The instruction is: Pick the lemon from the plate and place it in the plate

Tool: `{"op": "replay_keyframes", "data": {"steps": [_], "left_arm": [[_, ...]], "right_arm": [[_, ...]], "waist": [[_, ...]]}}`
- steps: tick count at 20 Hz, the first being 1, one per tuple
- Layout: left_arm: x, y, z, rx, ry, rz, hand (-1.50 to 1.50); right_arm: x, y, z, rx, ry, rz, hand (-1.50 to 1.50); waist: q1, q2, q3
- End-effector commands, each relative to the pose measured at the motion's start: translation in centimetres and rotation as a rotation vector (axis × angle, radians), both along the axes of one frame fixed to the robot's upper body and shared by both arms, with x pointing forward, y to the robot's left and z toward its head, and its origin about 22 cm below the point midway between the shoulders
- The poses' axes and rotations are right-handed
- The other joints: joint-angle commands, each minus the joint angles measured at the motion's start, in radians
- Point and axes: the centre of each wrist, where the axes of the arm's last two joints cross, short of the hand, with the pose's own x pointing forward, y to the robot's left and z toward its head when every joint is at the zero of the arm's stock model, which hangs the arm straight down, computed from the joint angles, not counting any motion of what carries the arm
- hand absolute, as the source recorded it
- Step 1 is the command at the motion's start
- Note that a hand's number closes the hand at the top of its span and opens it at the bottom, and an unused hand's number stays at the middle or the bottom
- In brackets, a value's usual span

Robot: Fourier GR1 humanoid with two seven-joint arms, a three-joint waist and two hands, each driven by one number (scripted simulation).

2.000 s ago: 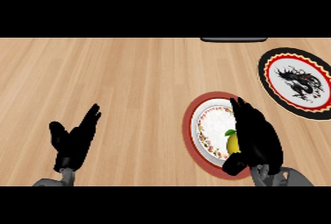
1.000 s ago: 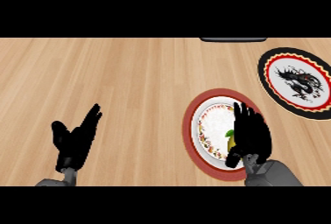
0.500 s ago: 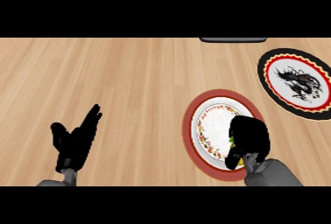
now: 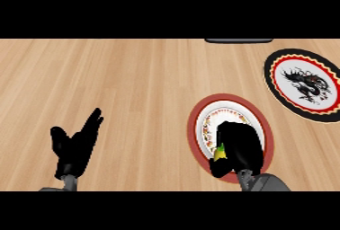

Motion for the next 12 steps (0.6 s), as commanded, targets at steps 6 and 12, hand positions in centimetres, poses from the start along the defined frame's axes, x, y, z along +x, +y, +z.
{"op": "replay_keyframes", "data": {"steps": [6,12], "left_arm": [[-1.0,-0.9,-1.2,-0.008,0.048,-0.006,0.0],[-0.3,0.7,-1.5,0.006,0.036,0.011,0.0]], "right_arm": [[-2.1,1.1,4.7,0.32,-0.496,0.086,1.5],[-2.9,-2.9,4.5,0.477,-0.631,-0.118,1.5]], "waist": [[-0.004,0.003,-0.004],[-0.007,0.007,-0.003]]}}
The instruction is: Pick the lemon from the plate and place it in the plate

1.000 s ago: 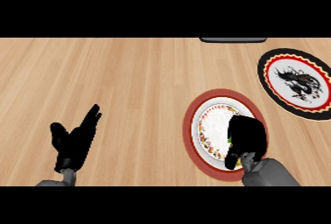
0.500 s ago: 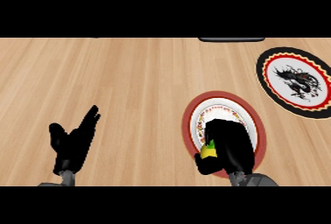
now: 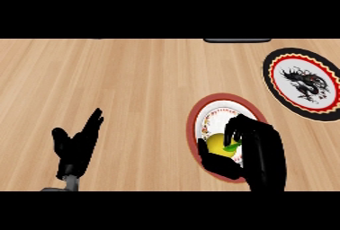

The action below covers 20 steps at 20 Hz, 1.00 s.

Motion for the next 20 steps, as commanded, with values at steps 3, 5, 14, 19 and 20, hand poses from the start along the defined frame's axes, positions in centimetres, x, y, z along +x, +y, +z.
{"op": "replay_keyframes", "data": {"steps": [3,5,14,19,20], "left_arm": [[0.3,-0.6,-1.3,-0.02,0.057,-0.005,0.0],[-0.5,0.2,-0.1,-0.016,0.044,-0.007,0.0],[-0.3,-1.2,0.3,-0.05,0.056,-0.027,0.0],[-0.1,-1.3,-0.4,-0.031,0.058,-0.037,0.0],[-0.2,-1.0,-0.1,-0.006,0.035,-0.031,0.0]], "right_arm": [[0.1,-5.2,1.7,0.179,-0.136,-0.136,1.5],[0.5,-5.8,0.8,0.265,-0.144,-0.188,1.5],[6.4,-16.1,-1.9,0.275,-0.235,-0.296,1.5],[10.0,-21.8,-1.0,0.26,-0.317,-0.402,1.5],[10.5,-21.4,-2.5,0.261,-0.309,-0.403,1.5]], "waist": [[-0.003,0.008,-0.005],[0.006,0.006,-0.005],[0.021,0.01,-0.004],[0.027,0.013,-0.004],[0.024,0.01,-0.005]]}}
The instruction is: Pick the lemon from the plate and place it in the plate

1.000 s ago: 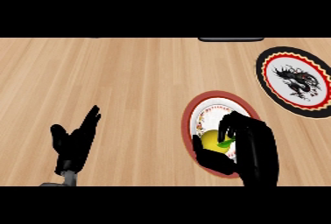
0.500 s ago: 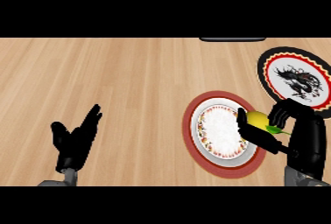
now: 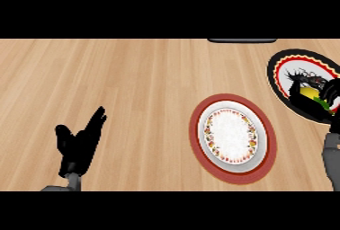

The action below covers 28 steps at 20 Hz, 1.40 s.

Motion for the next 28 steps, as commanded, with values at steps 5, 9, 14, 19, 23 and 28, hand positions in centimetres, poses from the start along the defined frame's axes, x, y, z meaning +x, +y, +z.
{"op": "replay_keyframes", "data": {"steps": [5,9,14,19,23,28], "left_arm": [[0.6,0.7,-1.2,-0.018,0.045,-0.023,0.0],[0.2,-1.1,-0.9,-0.008,0.032,-0.036,0.0],[0.6,-1.8,-0.9,-0.003,0.022,-0.067,0.0],[1.2,-2.0,-0.2,-0.02,0.019,-0.072,0.0],[1.5,-2.2,-0.1,-0.02,0.005,-0.093,0.0],[0.3,-1.5,-0.7,-0.024,0.027,-0.062,0.0]], "right_arm": [[4.1,-8.8,-0.7,0.012,-0.043,-0.071,1.5],[6.4,-10.4,0.2,0.02,-0.043,-0.067,1.5],[4.8,-13.8,-1.6,0.077,0.147,-0.145,1.5],[4.8,-14.3,-2.2,0.012,0.399,-0.044,-1.5],[5.3,-13.7,-2.5,0.056,0.345,0.036,-1.5],[5.6,-13.4,-2.6,0.17,0.123,0.127,-1.5]], "waist": [[0.016,0.013,-0.003],[0.026,0.013,-0.003],[0.044,0.029,-0.002],[0.066,0.034,-0.001],[0.067,0.037,0.002],[0.061,0.031,0.004]]}}
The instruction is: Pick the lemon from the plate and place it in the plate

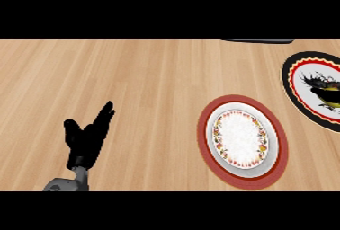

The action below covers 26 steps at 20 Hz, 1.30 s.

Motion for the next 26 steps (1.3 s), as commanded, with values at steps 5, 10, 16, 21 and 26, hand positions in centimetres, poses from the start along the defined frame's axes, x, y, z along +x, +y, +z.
{"op": "replay_keyframes", "data": {"steps": [5,10,16,21,26], "left_arm": [[-1.2,1.3,-1.5,-0.005,0.053,0.005,0.0],[-0.6,1.3,-1.3,0.012,0.067,0.03,0.0],[-1.4,1.1,-1.9,0.007,0.055,0.037,0.0],[-0.9,0.7,-2.0,-0.003,0.059,0.04,0.0],[-2.2,0.6,-2.0,-0.001,0.069,0.046,0.0]], "right_arm": [[-0.8,-2.3,1.4,0.209,-0.25,-0.015,-1.5],[-3.4,-4.4,0.0,0.327,-0.273,0.0,-1.5],[-7.6,-7.5,-1.0,0.403,-0.211,0.157,-1.5],[-11.4,-9.8,-1.7,0.4,-0.176,0.256,-1.5],[-14.4,-11.5,-1.8,0.328,-0.074,0.281,-1.5]], "waist": [[-0.013,0.0,-0.005],[-0.029,-0.003,-0.005],[-0.039,-0.01,-0.007],[-0.056,-0.016,-0.008],[-0.052,-0.019,-0.008]]}}
